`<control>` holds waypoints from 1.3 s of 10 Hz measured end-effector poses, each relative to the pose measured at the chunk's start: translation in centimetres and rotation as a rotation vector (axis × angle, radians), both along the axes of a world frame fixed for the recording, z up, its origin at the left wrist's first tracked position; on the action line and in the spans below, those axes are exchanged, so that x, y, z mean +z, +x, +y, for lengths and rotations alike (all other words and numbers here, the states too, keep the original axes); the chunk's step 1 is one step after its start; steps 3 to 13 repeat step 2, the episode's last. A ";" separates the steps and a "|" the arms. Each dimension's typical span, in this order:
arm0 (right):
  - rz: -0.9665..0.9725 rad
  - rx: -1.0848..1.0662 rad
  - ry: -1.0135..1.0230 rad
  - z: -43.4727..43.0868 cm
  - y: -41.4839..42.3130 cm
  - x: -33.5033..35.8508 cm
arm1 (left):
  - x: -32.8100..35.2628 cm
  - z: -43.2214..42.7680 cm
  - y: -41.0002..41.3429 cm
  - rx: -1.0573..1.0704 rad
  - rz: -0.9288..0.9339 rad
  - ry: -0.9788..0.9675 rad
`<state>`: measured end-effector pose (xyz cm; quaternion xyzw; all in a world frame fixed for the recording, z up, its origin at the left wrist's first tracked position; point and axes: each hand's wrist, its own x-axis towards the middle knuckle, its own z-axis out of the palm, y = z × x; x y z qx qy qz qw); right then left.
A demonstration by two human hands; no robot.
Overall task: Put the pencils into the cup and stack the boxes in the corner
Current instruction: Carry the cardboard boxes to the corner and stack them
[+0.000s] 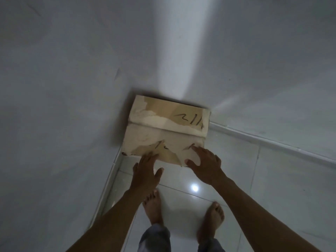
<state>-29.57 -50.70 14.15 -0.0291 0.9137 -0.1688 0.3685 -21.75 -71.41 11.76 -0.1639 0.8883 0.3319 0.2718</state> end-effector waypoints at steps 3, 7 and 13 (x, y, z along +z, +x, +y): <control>-0.090 0.135 0.031 3.6 2.6 3.9 | 3.7 1.7 2.5 0.017 0.030 0.041; -0.090 0.135 0.031 3.6 2.6 3.9 | 3.7 1.7 2.5 0.017 0.030 0.041; -0.090 0.135 0.031 3.6 2.6 3.9 | 3.7 1.7 2.5 0.017 0.030 0.041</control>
